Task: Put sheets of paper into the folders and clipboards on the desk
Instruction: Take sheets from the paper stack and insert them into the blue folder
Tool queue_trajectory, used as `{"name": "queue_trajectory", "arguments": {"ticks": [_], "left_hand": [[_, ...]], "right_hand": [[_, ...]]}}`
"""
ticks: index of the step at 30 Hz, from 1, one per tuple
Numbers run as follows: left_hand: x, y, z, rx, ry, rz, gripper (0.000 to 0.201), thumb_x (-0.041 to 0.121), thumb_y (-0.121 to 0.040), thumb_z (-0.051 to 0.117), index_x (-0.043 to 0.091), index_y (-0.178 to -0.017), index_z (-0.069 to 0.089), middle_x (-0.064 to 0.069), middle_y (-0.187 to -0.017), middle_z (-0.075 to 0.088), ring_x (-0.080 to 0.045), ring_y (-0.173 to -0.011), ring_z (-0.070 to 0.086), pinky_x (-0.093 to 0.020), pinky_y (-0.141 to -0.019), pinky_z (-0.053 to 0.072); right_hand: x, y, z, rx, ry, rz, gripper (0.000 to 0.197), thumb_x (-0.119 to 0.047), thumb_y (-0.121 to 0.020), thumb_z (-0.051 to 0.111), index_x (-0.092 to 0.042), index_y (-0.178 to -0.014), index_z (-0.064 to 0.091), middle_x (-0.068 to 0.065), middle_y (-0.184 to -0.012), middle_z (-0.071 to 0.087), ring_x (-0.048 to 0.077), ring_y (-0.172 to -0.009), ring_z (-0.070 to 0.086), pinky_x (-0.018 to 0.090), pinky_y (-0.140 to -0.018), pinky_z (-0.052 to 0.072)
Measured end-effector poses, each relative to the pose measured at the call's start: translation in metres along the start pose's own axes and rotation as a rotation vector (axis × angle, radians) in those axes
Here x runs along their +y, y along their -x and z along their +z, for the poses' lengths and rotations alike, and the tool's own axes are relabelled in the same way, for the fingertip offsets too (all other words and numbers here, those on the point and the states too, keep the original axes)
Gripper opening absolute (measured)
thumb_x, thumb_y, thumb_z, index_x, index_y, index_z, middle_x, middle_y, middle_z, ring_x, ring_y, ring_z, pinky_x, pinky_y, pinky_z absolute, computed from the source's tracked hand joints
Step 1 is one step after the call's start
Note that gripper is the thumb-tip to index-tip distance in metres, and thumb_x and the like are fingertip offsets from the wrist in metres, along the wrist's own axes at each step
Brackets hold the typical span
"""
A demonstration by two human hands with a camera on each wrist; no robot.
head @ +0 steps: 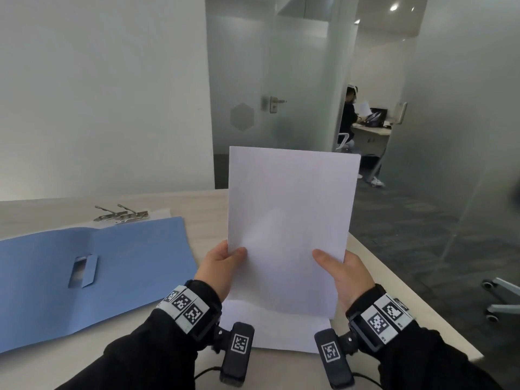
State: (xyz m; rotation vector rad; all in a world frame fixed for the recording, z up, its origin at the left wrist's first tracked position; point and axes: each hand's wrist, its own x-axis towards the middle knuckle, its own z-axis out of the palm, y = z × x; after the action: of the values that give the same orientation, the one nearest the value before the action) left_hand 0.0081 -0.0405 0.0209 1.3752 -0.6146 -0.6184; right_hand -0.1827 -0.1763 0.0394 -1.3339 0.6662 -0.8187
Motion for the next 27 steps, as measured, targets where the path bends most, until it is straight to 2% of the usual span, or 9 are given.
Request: {"name": "queue_trajectory", "arguments": {"ticks": [3,5,8,10,12,16,19,23,27], "left_hand": [[0.008,0.003,-0.027,0.102,0.018,-0.013,0.022,0.029,-0.081,0.061,0.021,-0.098,0.07,-0.004,-0.098,0.076,-0.03,-0.094,0.07,-0.047,-0.09,0.054],[0.013,0.007,-0.051,0.154,0.031,-0.04,0.017,0.024,-0.086,0.06,0.019,-0.1,0.069,-0.008,-0.101,0.075,-0.032,-0.096,0.069,-0.05,-0.092,0.052],[0.019,0.019,-0.092,0.203,0.006,-0.104,0.015,0.018,-0.094,0.054,0.014,-0.104,0.066,-0.013,-0.103,0.074,-0.031,-0.091,0.069,-0.049,-0.089,0.054],[0.022,0.032,-0.121,0.221,-0.01,-0.159,0.016,0.019,-0.095,0.053,0.015,-0.106,0.064,-0.009,-0.101,0.073,-0.028,-0.088,0.068,-0.042,-0.079,0.056],[0.023,0.049,-0.152,0.255,-0.015,-0.206,0.017,0.022,-0.096,0.052,0.016,-0.106,0.063,-0.008,-0.101,0.071,-0.027,-0.084,0.068,-0.038,-0.071,0.057],[0.021,0.084,-0.216,0.401,-0.054,-0.245,0.018,0.027,-0.094,0.055,0.016,-0.105,0.064,-0.007,-0.101,0.074,-0.028,-0.089,0.069,-0.036,-0.069,0.053],[0.017,0.105,-0.251,0.467,-0.08,-0.298,0.018,0.026,-0.093,0.055,0.013,-0.099,0.064,-0.007,-0.096,0.074,-0.024,-0.081,0.068,-0.03,-0.064,0.047],[0.015,0.124,-0.284,0.491,-0.186,-0.393,0.02,0.026,-0.091,0.057,0.01,-0.098,0.066,-0.005,-0.088,0.073,-0.022,-0.069,0.066,-0.023,-0.055,0.043],[0.015,0.133,-0.302,0.504,-0.213,-0.421,0.018,0.024,-0.09,0.058,0.008,-0.094,0.065,-0.01,-0.094,0.07,-0.021,-0.064,0.063,-0.021,-0.047,0.043]], "right_hand": [[0.003,0.001,0.02,-0.082,0.113,-0.042,0.016,-0.014,-0.094,0.058,-0.016,-0.101,0.073,0.002,-0.098,0.078,0.02,-0.092,0.073,0.036,-0.081,0.056],[0.008,0.002,0.041,-0.13,0.234,-0.078,0.018,-0.018,-0.096,0.055,-0.021,-0.101,0.072,-0.004,-0.101,0.077,0.014,-0.095,0.072,0.035,-0.087,0.054],[0.015,0.004,0.081,-0.192,0.359,-0.081,0.018,-0.022,-0.098,0.05,-0.026,-0.095,0.068,-0.001,-0.097,0.075,0.019,-0.089,0.071,0.032,-0.07,0.055],[0.019,0.003,0.108,-0.228,0.396,-0.041,0.019,-0.022,-0.098,0.049,-0.024,-0.094,0.066,0.004,-0.092,0.073,0.027,-0.08,0.068,0.032,-0.055,0.051],[0.026,-0.002,0.134,-0.266,0.416,0.003,0.018,-0.021,-0.096,0.049,-0.023,-0.092,0.066,0.008,-0.088,0.071,0.028,-0.071,0.063,0.03,-0.049,0.045],[0.042,-0.023,0.179,-0.305,0.461,0.098,0.014,-0.02,-0.094,0.051,-0.019,-0.094,0.065,0.009,-0.081,0.065,0.027,-0.065,0.058,0.03,-0.052,0.045],[0.052,-0.04,0.207,-0.326,0.547,0.099,0.014,-0.018,-0.094,0.052,-0.014,-0.097,0.065,0.011,-0.086,0.067,0.029,-0.072,0.061,0.028,-0.055,0.047],[0.061,-0.055,0.242,-0.376,0.639,0.062,0.015,-0.016,-0.094,0.053,-0.013,-0.1,0.065,-0.001,-0.078,0.065,0.021,-0.071,0.061,0.024,-0.058,0.044],[0.066,-0.06,0.266,-0.396,0.668,0.105,0.017,-0.019,-0.093,0.056,-0.011,-0.103,0.065,0.008,-0.092,0.067,0.028,-0.083,0.064,0.027,-0.068,0.045]]}}
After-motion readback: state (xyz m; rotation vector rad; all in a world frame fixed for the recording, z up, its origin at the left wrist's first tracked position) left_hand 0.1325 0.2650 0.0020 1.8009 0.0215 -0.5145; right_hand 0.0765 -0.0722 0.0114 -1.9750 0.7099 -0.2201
